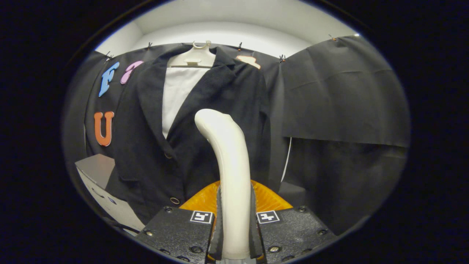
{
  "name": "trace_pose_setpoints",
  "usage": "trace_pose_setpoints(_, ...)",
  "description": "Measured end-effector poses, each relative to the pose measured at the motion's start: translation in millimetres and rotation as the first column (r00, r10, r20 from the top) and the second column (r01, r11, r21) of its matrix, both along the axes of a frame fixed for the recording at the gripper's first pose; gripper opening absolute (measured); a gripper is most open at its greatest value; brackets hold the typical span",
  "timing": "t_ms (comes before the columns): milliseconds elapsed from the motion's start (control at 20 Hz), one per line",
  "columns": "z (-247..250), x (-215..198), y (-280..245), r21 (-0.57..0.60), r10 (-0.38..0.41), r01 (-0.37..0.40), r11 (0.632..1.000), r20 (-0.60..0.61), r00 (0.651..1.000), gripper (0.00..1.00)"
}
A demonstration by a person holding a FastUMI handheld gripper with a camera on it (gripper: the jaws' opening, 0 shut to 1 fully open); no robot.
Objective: Iron the clothes twice with a garment steamer, once on the left side and once on the right side.
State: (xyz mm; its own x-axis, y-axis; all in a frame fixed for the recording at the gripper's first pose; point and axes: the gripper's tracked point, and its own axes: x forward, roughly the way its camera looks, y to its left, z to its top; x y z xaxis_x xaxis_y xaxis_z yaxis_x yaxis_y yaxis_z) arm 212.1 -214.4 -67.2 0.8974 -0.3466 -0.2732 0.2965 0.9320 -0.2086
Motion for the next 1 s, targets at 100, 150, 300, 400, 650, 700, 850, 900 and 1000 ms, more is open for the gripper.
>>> trace_pose_setpoints(100,-10,-7,0,-0.009,-0.005,0.004,1.000,-0.019,1.000,0.30)
trace_pose_setpoints(150,-16,-10,1,-0.012,-0.005,0.005,1.000,-0.028,1.000,0.30)
trace_pose_setpoints(300,-36,-21,0,-0.007,-0.009,0.009,1.000,-0.069,0.998,0.30)
trace_pose_setpoints(400,-52,-29,1,-0.006,-0.014,0.014,1.000,-0.101,0.995,0.30)
trace_pose_setpoints(650,-86,-45,-3,-0.004,-0.023,0.023,1.000,-0.163,0.986,0.30)
trace_pose_setpoints(700,-90,-48,-4,-0.004,-0.027,0.026,1.000,-0.174,0.984,0.30)
trace_pose_setpoints(850,-106,-58,-5,-0.012,-0.033,0.031,0.999,-0.197,0.980,0.30)
trace_pose_setpoints(900,-110,-61,-5,-0.015,-0.036,0.033,0.999,-0.203,0.979,0.31)
trace_pose_setpoints(1000,-122,-67,-4,-0.023,-0.043,0.038,0.999,-0.227,0.973,0.31)
